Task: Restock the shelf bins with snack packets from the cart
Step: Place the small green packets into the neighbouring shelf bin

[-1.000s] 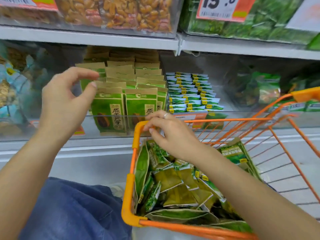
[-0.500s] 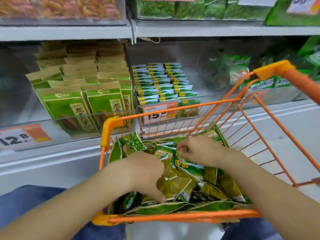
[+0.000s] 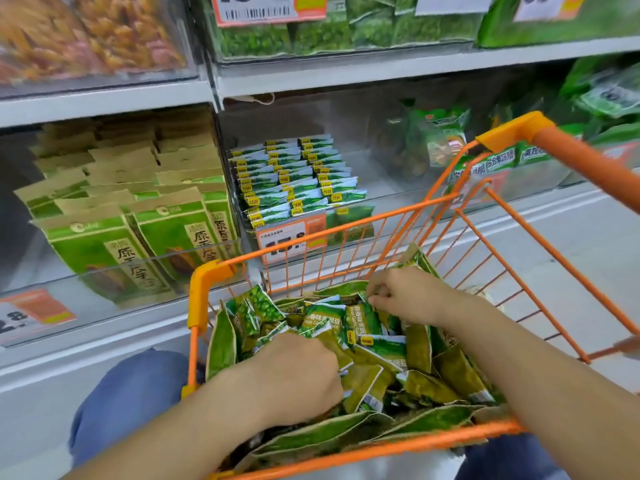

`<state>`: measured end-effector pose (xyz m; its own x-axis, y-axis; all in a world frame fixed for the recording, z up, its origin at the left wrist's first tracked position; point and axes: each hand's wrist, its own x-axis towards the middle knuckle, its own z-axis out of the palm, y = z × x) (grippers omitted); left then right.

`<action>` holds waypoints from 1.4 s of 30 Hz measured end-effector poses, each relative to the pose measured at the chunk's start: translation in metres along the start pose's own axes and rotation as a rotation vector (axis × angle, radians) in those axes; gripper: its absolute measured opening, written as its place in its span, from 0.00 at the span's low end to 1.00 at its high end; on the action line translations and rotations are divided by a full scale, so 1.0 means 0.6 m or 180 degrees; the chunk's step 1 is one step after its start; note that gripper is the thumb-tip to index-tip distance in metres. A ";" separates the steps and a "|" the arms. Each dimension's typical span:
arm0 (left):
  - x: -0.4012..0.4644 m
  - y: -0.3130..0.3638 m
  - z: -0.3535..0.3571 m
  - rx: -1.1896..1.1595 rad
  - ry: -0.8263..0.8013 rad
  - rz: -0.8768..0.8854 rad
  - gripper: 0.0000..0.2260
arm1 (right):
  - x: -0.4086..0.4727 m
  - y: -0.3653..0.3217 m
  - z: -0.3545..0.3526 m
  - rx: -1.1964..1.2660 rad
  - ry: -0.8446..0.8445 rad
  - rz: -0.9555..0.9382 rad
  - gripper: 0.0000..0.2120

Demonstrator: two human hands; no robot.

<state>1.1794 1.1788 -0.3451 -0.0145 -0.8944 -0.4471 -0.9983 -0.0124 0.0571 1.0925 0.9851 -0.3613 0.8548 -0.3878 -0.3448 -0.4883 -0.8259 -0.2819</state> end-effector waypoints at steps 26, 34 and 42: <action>0.145 -0.078 -0.092 -0.4104 0.1733 -0.0525 0.16 | -0.004 0.055 -0.063 0.3061 0.0951 -0.0339 0.04; 0.154 -0.091 -0.088 -0.3497 0.2183 -0.0492 0.16 | 0.000 0.053 -0.060 0.3376 0.0510 -0.0406 0.04; 0.156 -0.085 -0.084 -0.3463 0.1945 -0.0181 0.02 | 0.003 0.062 -0.054 0.2978 0.0915 -0.0245 0.02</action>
<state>1.2319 1.0729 -0.3448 0.3467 -0.9380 -0.0022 -0.4277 -0.1602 0.8896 1.0815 0.9402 -0.3436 0.8398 -0.5337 -0.0997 -0.2654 -0.2434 -0.9329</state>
